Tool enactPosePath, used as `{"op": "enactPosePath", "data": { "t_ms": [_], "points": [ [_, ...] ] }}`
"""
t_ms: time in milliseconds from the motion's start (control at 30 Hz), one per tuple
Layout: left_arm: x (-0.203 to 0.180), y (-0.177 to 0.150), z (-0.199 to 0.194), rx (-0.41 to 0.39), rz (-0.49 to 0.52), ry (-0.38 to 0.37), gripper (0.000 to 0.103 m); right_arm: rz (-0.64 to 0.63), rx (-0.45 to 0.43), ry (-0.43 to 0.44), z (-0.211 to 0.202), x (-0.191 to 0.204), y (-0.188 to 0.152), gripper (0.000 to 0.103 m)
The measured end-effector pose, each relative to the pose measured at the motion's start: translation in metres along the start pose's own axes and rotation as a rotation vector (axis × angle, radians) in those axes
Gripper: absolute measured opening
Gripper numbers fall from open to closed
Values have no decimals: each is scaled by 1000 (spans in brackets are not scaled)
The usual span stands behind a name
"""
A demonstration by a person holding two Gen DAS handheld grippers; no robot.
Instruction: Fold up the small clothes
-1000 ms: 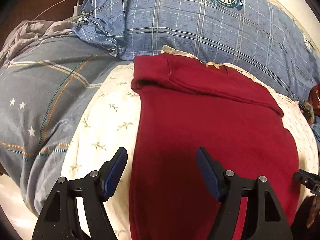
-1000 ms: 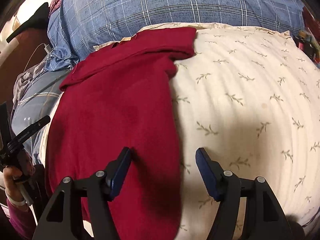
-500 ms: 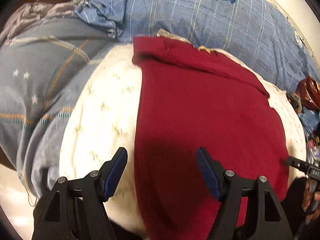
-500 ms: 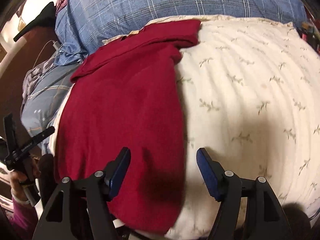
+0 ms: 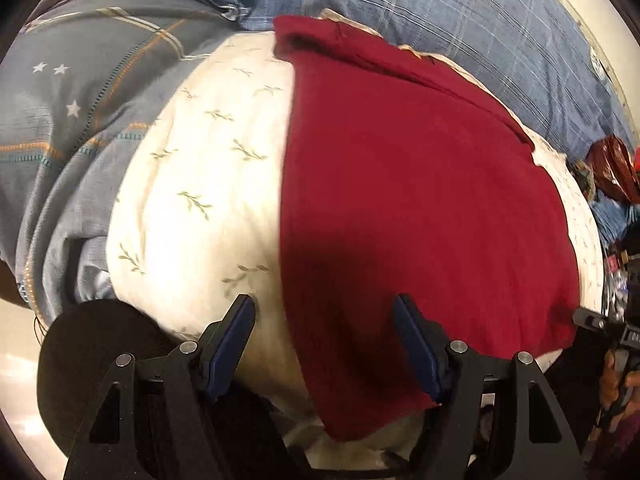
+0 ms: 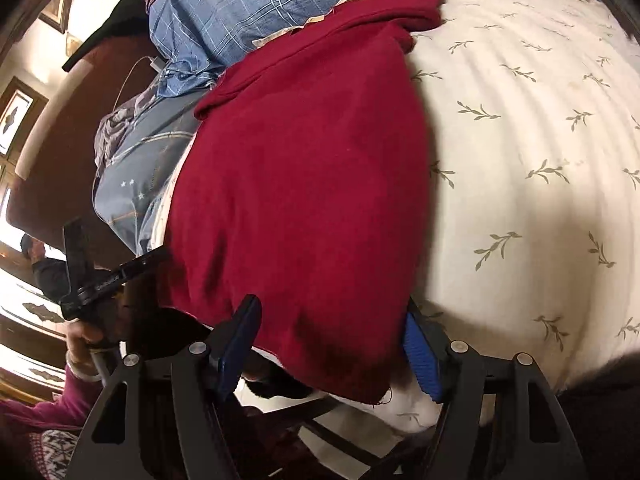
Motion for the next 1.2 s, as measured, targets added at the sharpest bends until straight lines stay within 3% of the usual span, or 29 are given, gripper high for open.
{"op": "enactPosePath", "data": {
  "t_ms": [300,400,433,467,567,733,867,933,1000,1067,1200],
  "points": [
    [-5,-10,9,37,4,-18,67,-22,0,1,1,4,-6,69],
    [-7,-13,12,42,15,-24,62,-55,-11,-21,1,9,-4,42],
    [-8,-13,13,41,24,-19,62,-66,-14,-26,2,9,-3,25],
    [-9,-13,13,41,27,-15,62,-73,-11,-24,2,10,-2,19],
    [-10,-14,13,52,21,-35,51,-81,-9,4,-2,11,-2,18],
    [-12,-13,16,48,24,-29,52,-17,14,39,5,3,-4,28],
    [-16,-14,18,43,17,-30,52,-24,5,47,5,3,-5,29],
    [-15,-13,18,36,13,-29,45,-10,-10,50,5,3,-3,19],
    [-18,-13,13,34,9,-53,15,-1,-42,54,0,4,-1,11],
    [-21,-9,5,20,16,-73,10,-6,-80,80,-9,11,3,8],
    [-25,8,-16,-47,0,-146,8,-12,-172,165,-33,28,24,8]
  ]
}}
Point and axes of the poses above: each gripper's, at about its wrist camera, not at the fingertips, and z roughly the way its jaws point, x to its left, y to its top, the point moved 8 cm from there along z, roughly the way its jaws point
